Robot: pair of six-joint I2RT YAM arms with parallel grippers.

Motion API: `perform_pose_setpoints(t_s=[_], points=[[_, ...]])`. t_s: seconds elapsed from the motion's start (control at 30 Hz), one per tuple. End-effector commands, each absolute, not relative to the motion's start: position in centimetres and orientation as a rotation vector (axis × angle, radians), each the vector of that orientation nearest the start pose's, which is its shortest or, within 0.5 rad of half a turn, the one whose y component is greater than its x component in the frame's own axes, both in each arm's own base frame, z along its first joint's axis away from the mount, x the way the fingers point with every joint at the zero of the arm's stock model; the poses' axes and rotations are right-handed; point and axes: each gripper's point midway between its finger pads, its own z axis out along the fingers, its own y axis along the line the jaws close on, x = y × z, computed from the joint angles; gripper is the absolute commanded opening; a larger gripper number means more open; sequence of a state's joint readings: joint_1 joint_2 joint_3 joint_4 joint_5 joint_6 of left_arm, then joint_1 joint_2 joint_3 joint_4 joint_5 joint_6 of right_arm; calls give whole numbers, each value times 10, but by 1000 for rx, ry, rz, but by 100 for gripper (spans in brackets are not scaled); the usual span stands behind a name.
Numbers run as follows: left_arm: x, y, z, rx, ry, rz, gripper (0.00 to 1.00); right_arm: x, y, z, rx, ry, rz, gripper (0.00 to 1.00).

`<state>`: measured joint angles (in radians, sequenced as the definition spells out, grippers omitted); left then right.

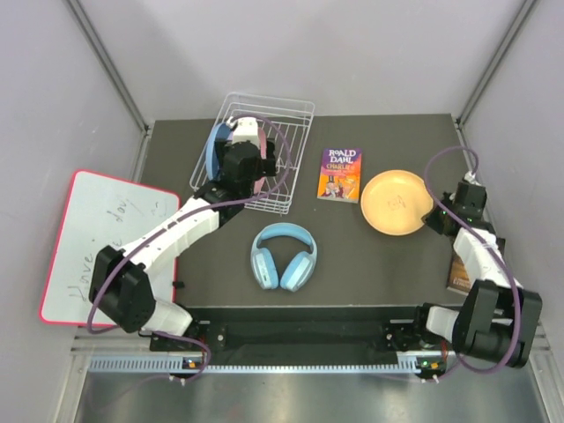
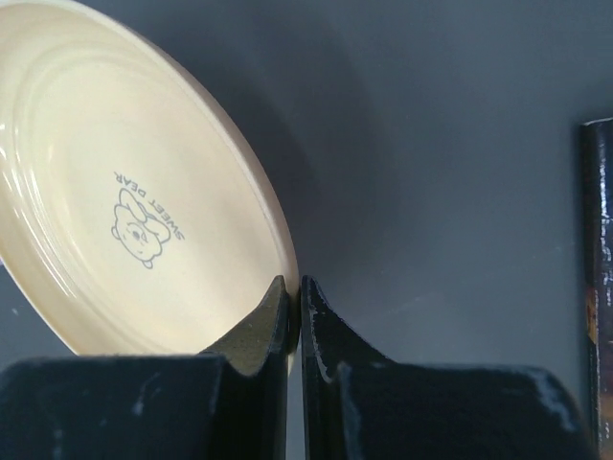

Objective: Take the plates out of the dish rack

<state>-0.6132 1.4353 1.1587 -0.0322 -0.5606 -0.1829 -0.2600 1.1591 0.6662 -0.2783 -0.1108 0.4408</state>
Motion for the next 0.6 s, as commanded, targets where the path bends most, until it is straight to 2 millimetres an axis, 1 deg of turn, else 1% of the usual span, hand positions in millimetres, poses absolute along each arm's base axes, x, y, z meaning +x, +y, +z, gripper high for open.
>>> perform_pose_setpoints(t_s=[0.0, 0.03, 0.13, 0.2, 0.27, 0.37, 0.4, 0.47, 0.5, 0.57], points=[[426, -152, 265, -51, 1781, -15, 99, 335, -51, 98, 714, 2181, 238, 0], [430, -147, 265, -62, 1778, -12, 99, 340, -55, 93, 724, 2187, 217, 0], [437, -140, 259, -71, 1784, 8, 98, 346, -62, 82, 746, 2210, 186, 0], [441, -140, 252, -65, 1797, 5, 97, 349, -59, 80, 737, 2223, 209, 0], [444, -143, 249, -60, 1797, -8, 96, 348, -58, 69, 746, 2252, 212, 0], [447, -147, 243, -56, 1801, -15, 95, 346, -60, 61, 757, 2273, 196, 14], [449, -147, 240, -56, 1805, -12, 94, 345, -61, 60, 763, 2282, 189, 23], [451, -148, 238, -57, 1802, -11, 93, 343, -62, 56, 757, 2306, 177, 29], [452, -148, 238, -61, 1800, -13, 92, 342, -63, 55, 764, 2315, 169, 33], [452, -148, 239, -66, 1795, -13, 91, 340, -63, 56, 764, 2312, 161, 38]])
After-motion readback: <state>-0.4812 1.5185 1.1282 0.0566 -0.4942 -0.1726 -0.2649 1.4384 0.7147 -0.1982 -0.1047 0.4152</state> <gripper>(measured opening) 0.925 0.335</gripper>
